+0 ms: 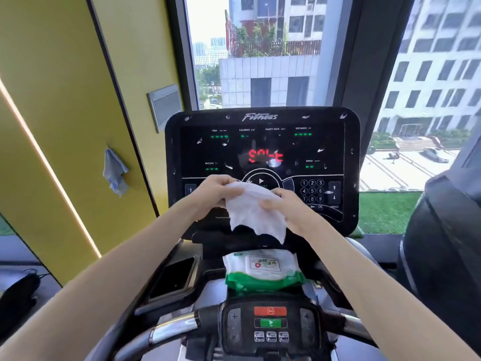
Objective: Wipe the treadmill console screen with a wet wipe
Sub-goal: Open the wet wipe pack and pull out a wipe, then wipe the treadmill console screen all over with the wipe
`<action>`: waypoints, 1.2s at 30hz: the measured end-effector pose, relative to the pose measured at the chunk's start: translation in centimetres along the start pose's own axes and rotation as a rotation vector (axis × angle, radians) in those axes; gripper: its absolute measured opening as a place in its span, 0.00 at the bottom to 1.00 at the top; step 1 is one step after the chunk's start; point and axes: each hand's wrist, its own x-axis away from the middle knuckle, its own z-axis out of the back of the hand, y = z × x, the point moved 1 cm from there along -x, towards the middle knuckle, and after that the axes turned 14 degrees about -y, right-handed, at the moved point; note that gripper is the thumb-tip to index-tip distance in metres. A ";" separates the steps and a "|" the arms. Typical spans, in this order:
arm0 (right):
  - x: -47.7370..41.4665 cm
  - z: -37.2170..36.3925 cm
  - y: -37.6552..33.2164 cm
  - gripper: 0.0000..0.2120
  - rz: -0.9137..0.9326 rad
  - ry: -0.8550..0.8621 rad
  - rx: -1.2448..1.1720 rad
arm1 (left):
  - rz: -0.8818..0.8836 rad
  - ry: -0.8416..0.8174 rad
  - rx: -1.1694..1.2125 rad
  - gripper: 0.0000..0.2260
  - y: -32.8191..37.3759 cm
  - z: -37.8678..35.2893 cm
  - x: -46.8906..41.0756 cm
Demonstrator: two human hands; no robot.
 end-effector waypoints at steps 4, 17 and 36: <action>0.4 0.2 -0.2 0.07 0.015 0.047 -0.089 | 0.047 -0.031 0.195 0.10 -0.4 -0.4 -0.6; 0.9 1.1 -0.8 0.15 0.054 0.032 -0.264 | -0.262 0.097 -0.469 0.04 -0.1 -4.9 -3.3; 1.5 1.4 -1.8 0.16 -0.031 0.200 -0.186 | 0.111 0.030 0.052 0.14 0.7 -3.6 -2.5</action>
